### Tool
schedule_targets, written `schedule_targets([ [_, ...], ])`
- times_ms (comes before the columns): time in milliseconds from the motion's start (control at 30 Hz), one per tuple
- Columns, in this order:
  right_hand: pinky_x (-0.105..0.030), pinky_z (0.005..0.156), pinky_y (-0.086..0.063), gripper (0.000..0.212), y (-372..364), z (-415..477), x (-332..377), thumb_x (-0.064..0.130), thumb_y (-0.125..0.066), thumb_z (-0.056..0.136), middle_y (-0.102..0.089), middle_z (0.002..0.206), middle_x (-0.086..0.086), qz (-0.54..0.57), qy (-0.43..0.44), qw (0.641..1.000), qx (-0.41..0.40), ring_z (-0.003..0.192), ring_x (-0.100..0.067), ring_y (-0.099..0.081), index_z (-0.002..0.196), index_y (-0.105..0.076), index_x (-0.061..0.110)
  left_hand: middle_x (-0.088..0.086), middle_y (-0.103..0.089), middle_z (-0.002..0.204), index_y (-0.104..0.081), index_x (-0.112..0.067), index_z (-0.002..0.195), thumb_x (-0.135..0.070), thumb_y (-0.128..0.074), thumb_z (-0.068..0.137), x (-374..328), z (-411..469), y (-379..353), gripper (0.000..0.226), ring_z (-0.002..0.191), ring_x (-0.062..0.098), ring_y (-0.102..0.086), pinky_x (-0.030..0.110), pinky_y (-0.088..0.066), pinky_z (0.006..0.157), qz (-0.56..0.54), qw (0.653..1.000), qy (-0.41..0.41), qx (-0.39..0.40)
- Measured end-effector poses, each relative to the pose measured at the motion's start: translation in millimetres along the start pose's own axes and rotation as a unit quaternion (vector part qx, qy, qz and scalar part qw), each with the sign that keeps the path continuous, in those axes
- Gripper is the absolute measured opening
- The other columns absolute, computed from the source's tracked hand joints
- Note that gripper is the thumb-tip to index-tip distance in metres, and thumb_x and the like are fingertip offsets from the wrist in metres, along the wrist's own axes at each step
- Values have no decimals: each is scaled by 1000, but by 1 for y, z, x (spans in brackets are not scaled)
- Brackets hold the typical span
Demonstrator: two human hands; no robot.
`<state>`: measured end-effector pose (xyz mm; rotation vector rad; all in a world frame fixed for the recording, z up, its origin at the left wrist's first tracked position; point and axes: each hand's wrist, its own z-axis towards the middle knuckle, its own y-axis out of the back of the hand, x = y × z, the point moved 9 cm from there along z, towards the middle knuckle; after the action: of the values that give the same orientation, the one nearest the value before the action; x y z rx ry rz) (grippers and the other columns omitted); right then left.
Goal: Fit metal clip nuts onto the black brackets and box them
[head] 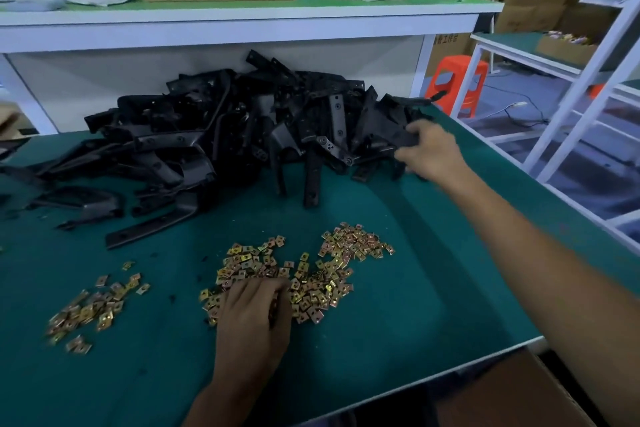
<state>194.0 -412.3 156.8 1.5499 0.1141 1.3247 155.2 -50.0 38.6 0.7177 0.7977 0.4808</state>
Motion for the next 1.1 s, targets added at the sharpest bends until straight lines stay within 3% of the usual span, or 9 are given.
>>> schedule_targets([
  [100,-19,36,-32,34,-41,-62,-41,14,-79,86,-64,72,1,321,-116,939,46,44,-5,-52,117,-64,12,-7,-73,98,-73,-19,103,-15,-75,88,-1,12,-6,15,95,20,-63,27,-33,90,4,1000,26,2],
  [233,-24,39,-31,22,-99,-158,-79,19,-78,83,-52,63,5,423,-154,891,50,48,-9,-43,100,-64,24,-7,-73,107,-72,-22,111,-26,-60,99,-19,55,-39,18,101,14,-64,37,-45,100,6,995,8,96],
  [367,-25,55,-41,27,-90,-188,-82,42,-74,75,-60,70,14,397,-113,907,-80,60,-9,-48,98,-64,33,-1,-65,131,-60,-19,134,-36,-49,104,-51,90,-81,36,120,18,-58,37,-45,106,-14,983,-52,175],
  [500,-35,65,-43,35,-87,-190,-90,49,-74,73,-63,77,7,409,-132,895,-117,67,-16,-53,103,-63,35,2,-35,160,-35,-22,154,-50,-41,104,-76,91,-133,58,145,26,-32,47,-29,113,65,951,-119,277],
  [600,-33,61,-42,39,-89,-187,-94,51,-74,73,-62,70,12,390,-129,905,-108,61,-13,-51,107,-63,35,-2,-44,151,-43,-26,148,-50,-41,104,-73,88,-138,51,136,26,-40,42,-30,106,112,951,-138,252],
  [700,-29,55,-39,37,-91,-185,-94,51,-72,74,-60,65,14,374,-118,914,-103,55,-9,-47,105,-61,35,-4,-58,124,-58,-30,127,-45,-43,104,-58,83,-112,32,114,22,-51,36,-32,94,104,967,-134,188],
  [867,-14,53,-42,23,-85,-189,-81,41,-75,81,-69,81,20,325,-74,937,-107,61,0,-56,99,-61,40,-4,-67,110,-64,-20,114,-29,-51,104,-25,84,-69,18,102,15,-60,31,-46,91,11,987,-38,156],
  [1033,-10,62,-44,22,-87,-195,-65,26,-77,88,-69,87,25,300,-40,950,-82,75,3,-62,103,-64,35,-11,-72,109,-72,-22,120,-28,-59,101,4,80,-32,23,88,-5,-61,5,-42,75,-115,981,99,118],
  [1100,-9,64,-44,25,-92,-199,-52,24,-78,88,-69,88,25,300,-18,951,-68,78,4,-63,104,-65,36,-15,-71,111,-71,-26,121,-33,-57,102,16,73,-24,25,93,-11,-59,0,-39,74,-158,970,142,116],
])
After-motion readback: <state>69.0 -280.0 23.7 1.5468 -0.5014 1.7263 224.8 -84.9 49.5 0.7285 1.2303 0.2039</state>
